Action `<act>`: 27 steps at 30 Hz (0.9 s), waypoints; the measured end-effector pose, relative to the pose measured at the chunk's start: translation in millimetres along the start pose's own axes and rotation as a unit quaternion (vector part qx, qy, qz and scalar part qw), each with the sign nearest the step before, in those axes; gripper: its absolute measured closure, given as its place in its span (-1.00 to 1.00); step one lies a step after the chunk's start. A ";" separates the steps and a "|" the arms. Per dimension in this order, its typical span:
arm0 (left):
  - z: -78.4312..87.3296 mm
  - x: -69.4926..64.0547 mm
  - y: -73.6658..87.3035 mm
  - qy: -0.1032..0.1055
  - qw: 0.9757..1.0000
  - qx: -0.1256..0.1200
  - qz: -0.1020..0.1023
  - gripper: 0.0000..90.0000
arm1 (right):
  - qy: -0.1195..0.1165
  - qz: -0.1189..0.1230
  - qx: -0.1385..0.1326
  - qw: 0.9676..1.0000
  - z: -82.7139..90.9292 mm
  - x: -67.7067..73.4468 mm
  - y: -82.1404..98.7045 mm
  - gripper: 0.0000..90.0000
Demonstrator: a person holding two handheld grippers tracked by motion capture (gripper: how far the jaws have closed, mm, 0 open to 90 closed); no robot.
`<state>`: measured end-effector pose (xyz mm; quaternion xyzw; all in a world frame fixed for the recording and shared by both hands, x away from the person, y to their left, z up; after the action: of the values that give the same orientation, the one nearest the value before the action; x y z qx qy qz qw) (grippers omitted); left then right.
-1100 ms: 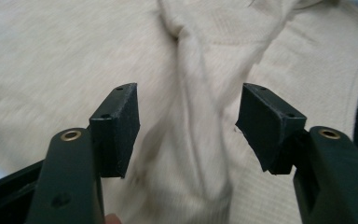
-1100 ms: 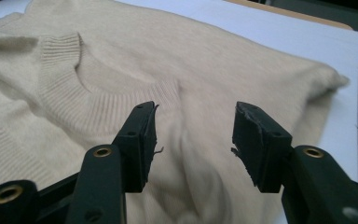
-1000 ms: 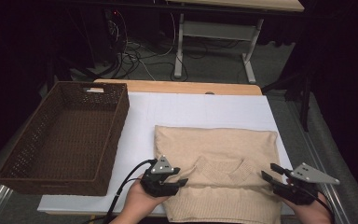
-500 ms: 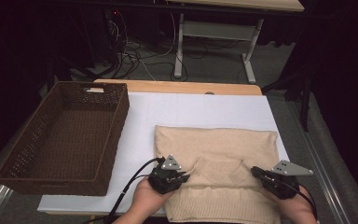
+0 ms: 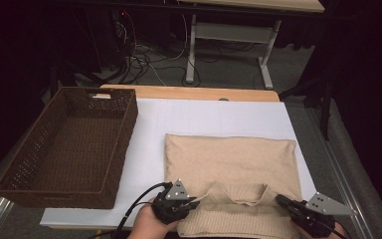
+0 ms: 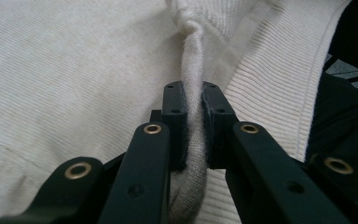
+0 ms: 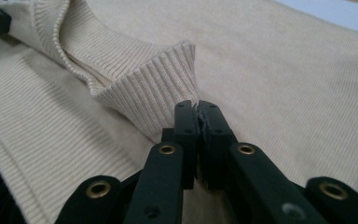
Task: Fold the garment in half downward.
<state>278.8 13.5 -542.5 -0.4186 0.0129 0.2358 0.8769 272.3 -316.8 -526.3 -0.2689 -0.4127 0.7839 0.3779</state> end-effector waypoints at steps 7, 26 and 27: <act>0.4 -1.9 10.5 -0.003 1.000 -0.004 0.003 0.72 | -0.014 -0.005 0.006 1.000 10.9 8.4 14.4 0.96; 13.2 -10.1 14.3 0.025 1.000 -0.012 0.005 0.51 | -0.031 -0.018 0.000 0.999 26.6 15.4 19.7 0.84; 15.2 -11.2 15.3 0.024 1.000 -0.014 0.006 0.47 | -0.028 -0.022 -0.003 0.999 28.4 13.9 18.2 0.80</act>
<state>259.7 28.5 -541.3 -0.4364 0.0333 0.2306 0.8691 236.8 -324.9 -528.7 -0.2395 -0.4313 0.7813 0.3824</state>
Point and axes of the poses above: each handheld gripper's, and its own axes: z roughly backward along the jaws, y roughly out of its underside, x roughly to its left, the point moved 6 cm from there along -z, roughly forward along the jaws, and after that the axes turned 6 degrees about y, right-handed, at the moved point
